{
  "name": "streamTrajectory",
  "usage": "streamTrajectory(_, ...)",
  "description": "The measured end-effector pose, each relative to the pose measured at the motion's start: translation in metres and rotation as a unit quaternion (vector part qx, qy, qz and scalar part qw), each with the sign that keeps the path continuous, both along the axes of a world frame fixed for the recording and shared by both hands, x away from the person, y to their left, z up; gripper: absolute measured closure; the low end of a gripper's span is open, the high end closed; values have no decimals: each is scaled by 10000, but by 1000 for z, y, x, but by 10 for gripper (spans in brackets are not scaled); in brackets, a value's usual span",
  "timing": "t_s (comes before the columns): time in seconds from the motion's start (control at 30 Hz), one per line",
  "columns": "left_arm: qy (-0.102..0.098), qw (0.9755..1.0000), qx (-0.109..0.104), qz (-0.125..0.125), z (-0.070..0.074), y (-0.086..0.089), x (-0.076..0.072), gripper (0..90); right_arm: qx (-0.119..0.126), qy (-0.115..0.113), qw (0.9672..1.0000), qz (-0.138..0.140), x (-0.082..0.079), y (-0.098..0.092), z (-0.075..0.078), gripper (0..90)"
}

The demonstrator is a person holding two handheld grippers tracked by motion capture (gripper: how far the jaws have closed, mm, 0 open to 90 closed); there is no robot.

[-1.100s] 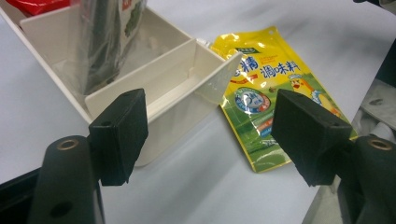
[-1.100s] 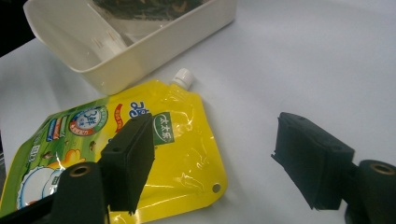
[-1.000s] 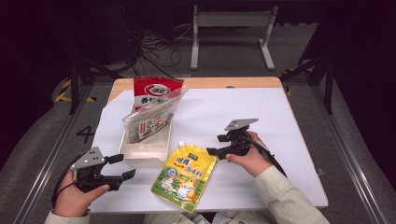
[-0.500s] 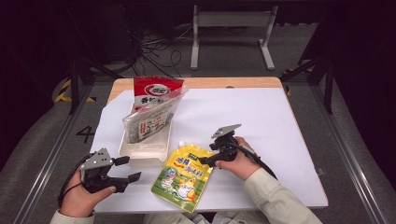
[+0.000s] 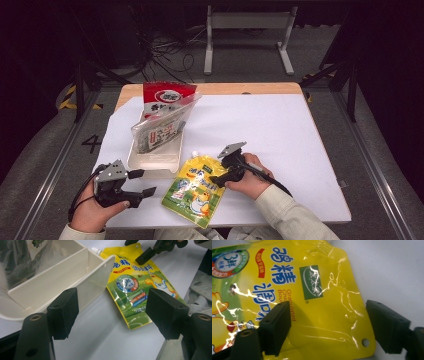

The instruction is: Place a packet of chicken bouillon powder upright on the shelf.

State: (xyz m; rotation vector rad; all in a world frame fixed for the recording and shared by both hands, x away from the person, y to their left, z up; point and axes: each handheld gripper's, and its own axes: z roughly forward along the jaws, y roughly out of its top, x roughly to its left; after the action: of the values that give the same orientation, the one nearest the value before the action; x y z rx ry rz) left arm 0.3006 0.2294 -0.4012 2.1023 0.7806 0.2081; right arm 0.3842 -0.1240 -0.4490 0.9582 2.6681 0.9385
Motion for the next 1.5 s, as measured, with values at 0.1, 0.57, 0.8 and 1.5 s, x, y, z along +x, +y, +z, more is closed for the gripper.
streamTrajectory(0.1, 8, 10000, 45, -32, -1, -2, 1, 273, -86, -126, 9999, -67, -1, -1, 0, 339)
streamTrajectory(0.57, 75, 9998, 61, -152, -5, -11, 2, 274, -246, -286, 9992, -129, -10, 0, 4, 811)
streamTrajectory(0.8, 122, 9997, 44, -207, -7, -13, 4, 275, -149, -219, 9996, 2, -8, -4, 5, 891)
streamTrajectory(1.5, -411, 9977, -266, -462, 5, -26, 1, 278, 740, -1101, 9902, 430, -41, -40, 105, 899)
